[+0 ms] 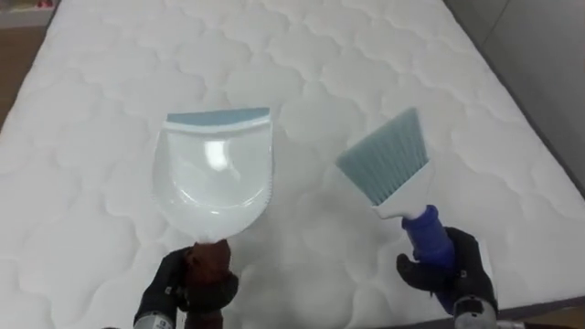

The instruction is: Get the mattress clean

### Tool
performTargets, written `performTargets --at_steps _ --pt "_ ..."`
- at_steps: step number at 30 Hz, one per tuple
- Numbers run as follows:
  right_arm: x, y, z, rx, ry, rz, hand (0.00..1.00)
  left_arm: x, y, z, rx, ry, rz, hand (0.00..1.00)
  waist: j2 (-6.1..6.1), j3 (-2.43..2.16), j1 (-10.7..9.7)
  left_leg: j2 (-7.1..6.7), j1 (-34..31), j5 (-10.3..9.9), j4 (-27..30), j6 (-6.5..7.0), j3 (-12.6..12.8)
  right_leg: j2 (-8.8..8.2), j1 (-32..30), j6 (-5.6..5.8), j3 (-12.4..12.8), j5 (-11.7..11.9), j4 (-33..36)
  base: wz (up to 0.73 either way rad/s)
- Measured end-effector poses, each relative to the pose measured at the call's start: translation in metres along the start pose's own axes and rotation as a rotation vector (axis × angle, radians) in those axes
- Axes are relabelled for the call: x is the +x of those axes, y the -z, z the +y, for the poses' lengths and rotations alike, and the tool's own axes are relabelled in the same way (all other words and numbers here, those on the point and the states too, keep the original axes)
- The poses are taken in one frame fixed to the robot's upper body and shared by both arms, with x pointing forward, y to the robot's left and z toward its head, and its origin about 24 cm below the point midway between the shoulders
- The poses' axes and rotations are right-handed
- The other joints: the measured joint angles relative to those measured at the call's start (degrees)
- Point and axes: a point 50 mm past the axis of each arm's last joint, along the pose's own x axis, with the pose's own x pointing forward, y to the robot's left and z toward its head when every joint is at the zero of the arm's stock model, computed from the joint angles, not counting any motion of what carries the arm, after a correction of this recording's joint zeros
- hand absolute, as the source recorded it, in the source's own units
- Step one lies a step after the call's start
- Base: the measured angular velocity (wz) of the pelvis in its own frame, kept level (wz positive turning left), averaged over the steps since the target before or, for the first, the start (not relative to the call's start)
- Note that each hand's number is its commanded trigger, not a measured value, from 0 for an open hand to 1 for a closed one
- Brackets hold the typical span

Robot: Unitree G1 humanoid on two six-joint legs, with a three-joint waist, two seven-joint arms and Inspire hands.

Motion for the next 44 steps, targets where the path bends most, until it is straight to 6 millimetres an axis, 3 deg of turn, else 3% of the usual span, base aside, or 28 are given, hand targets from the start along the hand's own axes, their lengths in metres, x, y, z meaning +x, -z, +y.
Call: performTargets --at_steps 4,8,14,19,22,24,28,34,37,40,44 --pt "-0.001 0.006 0.0 -0.014 -0.002 0.039 0.0 0.0 0.0 0.007 -0.025 -0.063 0.002 0.0 -0.13 0.04 -0.08 -0.04 0.05 0.0 -0.01 0.0 -0.33 -0.05 0.27 -0.4 -0.59 0.27 -1.51 -0.11" --pt "0.0 0.008 -0.003 0.013 0.013 0.057 0.0 0.003 -0.013 0.015 -0.056 -0.146 -0.051 0.0 -0.4 0.06 -0.11 0.5 0.48 0.0 -0.34 0.0 -0.32 0.28 1.73 -0.65 -1.04 1.14 -3.82 0.02" --pt "0.002 0.016 -0.017 0.038 0.087 0.096 0.0 0.0 -0.001 0.03 -0.072 -0.299 -0.019 0.0 -0.74 -0.12 -0.05 1.06 2.56 0.01 -1.48 -0.02 -0.42 1.03 4.49 -0.91 -0.93 1.79 -5.88 0.01" --pt "-0.009 0.056 -0.039 0.046 0.203 0.27 0.0 -0.017 0.045 0.058 -0.11 -0.513 0.174 0.0 -1.2 -0.51 0.37 1.4 4.49 0.0 -2.11 -0.06 -0.87 1.34 6.56 -1.03 -1.28 1.83 -6.74 0.01" --pt "-0.022 0.083 -0.052 0.07 0.276 0.402 0.0 -0.031 0.065 0.071 -0.158 -0.646 0.263 0.0 -1.18 -0.53 0.61 1.42 5.32 0.0 -2.56 -0.07 -0.93 1.37 7.18 -1.0 -1.74 1.84 -7.45 0.02" --pt "-0.031 0.095 -0.057 0.07 0.299 0.458 0.0 -0.038 0.075 0.079 -0.163 -0.715 0.306 0.0 -1.12 -0.51 1.69 1.41 5.45 -0.01 -3.05 -0.08 -0.88 1.43 7.0 -1.0 -1.87 1.85 -7.09 0.0" --pt "-0.043 0.117 -0.066 0.048 0.338 0.579 0.0 -0.059 0.099 0.093 -0.201 -0.848 0.421 0.0 -0.82 -0.56 1.79 1.33 6.07 -0.07 -3.23 -0.18 -0.76 1.48 7.23 -1.0 -1.66 1.84 -6.51 -0.03" --pt "-0.062 0.138 -0.065 0.036 0.234 0.706 0.0 -0.097 0.149 0.08 -0.174 -0.765 0.693 0.0 -0.84 -0.43 1.77 1.42 6.88 -0.4 -4.1 -0.54 -0.92 1.87 8.07 -1.08 -1.51 1.81 -6.59 -0.04" --pt "-0.067 0.146 -0.06 0.024 0.13 0.755 0.0 -0.107 0.162 0.072 -0.203 -0.668 0.775 0.0 -1.09 -0.39 1.58 1.42 6.74 -0.4 -3.79 -0.54 -1.1 1.88 7.95 -1.18 -1.67 1.88 -6.77 -0.01" --pt "-0.068 0.149 -0.055 0.022 0.041 0.783 0.0 -0.109 0.168 0.065 -0.233 -0.581 0.811 0.0 -1.07 -0.36 1.29 1.42 6.69 -0.4 -3.73 -0.54 -1.28 1.83 7.98 -1.19 -1.78 1.88 -6.79 0.02" --pt "-0.07 0.15 -0.046 0.041 -0.088 0.8 0.0 -0.097 0.163 0.058 -0.274 -0.487 0.796 0.0 -1.03 -0.35 1.49 1.44 6.17 -0.39 -3.77 -0.53 -1.71 1.68 7.87 -1.18 -2.42 1.88 -7.03 0.05"
